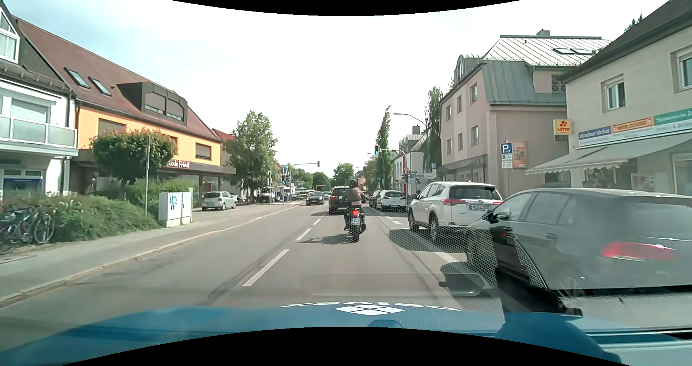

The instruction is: Follow the waypoints while adhering to traffic rules and regulations

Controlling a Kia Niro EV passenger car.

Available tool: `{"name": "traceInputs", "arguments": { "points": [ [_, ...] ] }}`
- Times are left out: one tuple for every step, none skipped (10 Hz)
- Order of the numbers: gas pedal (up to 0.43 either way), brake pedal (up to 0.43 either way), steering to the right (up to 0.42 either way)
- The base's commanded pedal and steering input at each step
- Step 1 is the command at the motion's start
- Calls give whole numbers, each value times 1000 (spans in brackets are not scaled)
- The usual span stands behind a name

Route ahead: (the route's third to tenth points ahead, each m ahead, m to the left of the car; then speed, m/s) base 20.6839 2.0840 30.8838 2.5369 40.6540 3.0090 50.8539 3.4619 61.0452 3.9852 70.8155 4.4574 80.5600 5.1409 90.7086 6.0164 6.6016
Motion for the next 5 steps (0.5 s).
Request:
{"name": "traceInputs", "arguments": {
  "points": [
    [0, 195, -12],
    [0, 201, -11],
    [0, 201, -10],
    [0, 201, -10],
    [0, 195, -10]
  ]
}}
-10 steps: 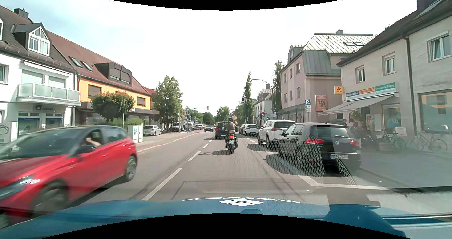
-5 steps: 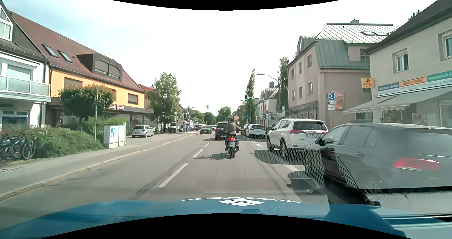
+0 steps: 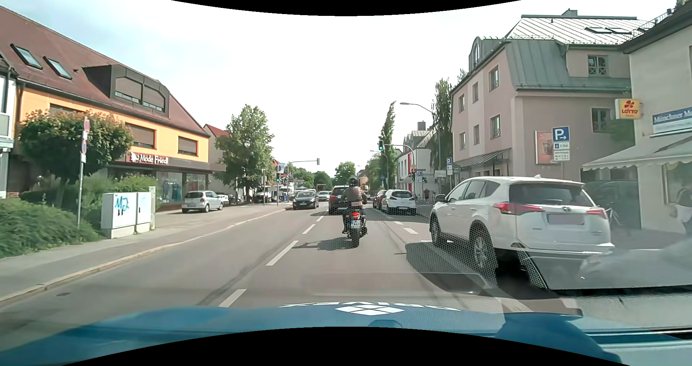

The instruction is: Follow the waypoints while adhering to traffic rules and regulations

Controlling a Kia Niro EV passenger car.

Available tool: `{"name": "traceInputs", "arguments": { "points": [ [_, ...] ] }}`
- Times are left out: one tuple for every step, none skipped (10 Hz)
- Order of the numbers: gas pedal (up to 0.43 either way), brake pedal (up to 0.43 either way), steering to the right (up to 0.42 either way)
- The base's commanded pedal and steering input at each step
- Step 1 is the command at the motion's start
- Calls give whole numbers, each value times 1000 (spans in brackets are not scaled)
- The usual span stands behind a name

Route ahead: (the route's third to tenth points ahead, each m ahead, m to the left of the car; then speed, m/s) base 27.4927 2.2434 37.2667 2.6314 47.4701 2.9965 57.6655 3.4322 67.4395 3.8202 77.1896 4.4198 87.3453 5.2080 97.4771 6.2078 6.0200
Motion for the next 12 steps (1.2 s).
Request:
{"name": "traceInputs", "arguments": {
  "points": [
    [0, 189, -9],
    [0, 177, -9],
    [0, 177, -8],
    [0, 189, -8],
    [0, 189, -8],
    [0, 189, -8],
    [0, 183, -6],
    [0, 177, -6],
    [0, 177, -6],
    [0, 171, -7],
    [0, 165, -6],
    [0, 159, -6]
  ]
}}
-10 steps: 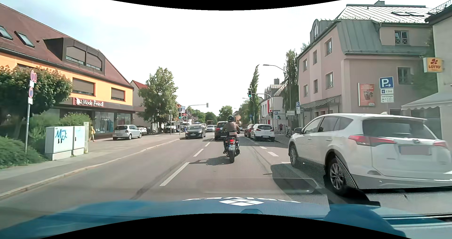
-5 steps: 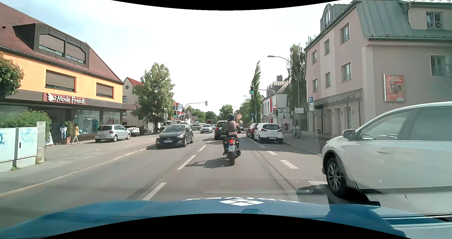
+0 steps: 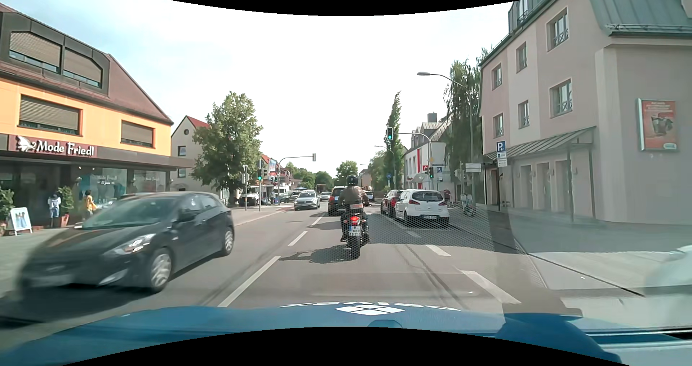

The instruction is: Follow the waypoints while adhering to traffic rules and regulations

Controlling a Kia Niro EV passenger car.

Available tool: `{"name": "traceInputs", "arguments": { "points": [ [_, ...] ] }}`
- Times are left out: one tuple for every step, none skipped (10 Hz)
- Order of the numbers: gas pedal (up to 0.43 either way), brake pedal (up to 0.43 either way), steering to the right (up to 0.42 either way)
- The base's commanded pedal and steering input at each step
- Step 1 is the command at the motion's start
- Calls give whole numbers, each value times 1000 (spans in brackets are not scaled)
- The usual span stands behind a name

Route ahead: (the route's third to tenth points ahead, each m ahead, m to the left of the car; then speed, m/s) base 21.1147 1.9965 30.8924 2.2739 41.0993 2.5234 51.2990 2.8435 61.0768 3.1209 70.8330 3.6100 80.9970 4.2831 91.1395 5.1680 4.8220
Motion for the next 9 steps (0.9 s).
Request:
{"name": "traceInputs", "arguments": {
  "points": [
    [0, 159, -6],
    [0, 165, -7],
    [0, 165, -7],
    [0, 165, -7],
    [0, 159, -8],
    [0, 152, -9],
    [0, 134, -13],
    [0, 122, -15],
    [0, 6, -15]
  ]
}}
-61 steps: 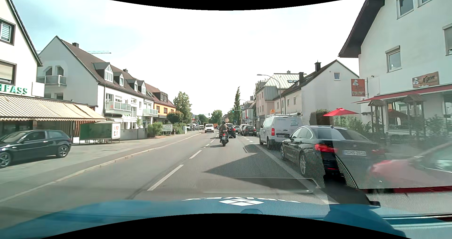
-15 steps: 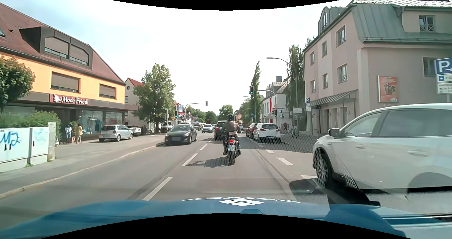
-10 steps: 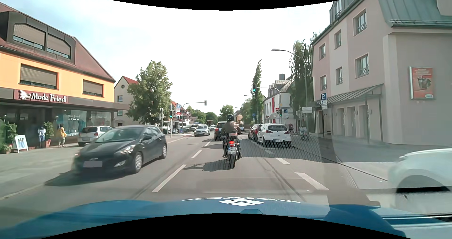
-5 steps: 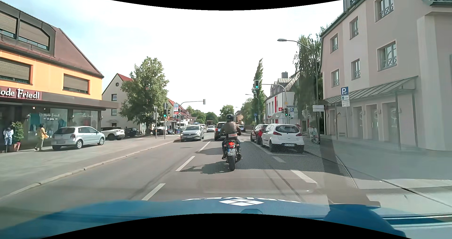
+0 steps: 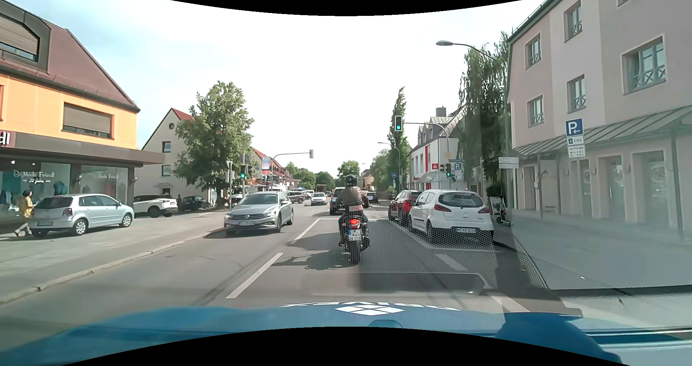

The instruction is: Follow the waypoints while adhering to traffic rules and regulations

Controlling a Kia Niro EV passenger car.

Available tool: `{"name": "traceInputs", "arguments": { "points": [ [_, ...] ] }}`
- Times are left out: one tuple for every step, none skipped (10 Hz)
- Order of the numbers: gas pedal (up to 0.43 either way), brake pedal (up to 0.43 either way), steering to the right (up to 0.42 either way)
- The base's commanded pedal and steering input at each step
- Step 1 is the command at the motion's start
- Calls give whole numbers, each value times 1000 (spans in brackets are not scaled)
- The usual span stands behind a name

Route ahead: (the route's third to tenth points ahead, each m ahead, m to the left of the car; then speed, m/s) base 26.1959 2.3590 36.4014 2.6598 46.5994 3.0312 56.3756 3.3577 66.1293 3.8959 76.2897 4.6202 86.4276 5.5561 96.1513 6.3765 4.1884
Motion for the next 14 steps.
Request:
{"name": "traceInputs", "arguments": {
  "points": [
    [0, 0, -17],
    [0, 0, -17],
    [0, 0, -19],
    [0, 0, -22],
    [0, 0, -21],
    [0, 0, -21],
    [0, 0, -21],
    [0, 0, -20],
    [0, 0, -14],
    [0, 0, -9],
    [0, 0, -7],
    [0, 0, -5],
    [0, 0, -3],
    [0, 0, 0]
  ]
}}
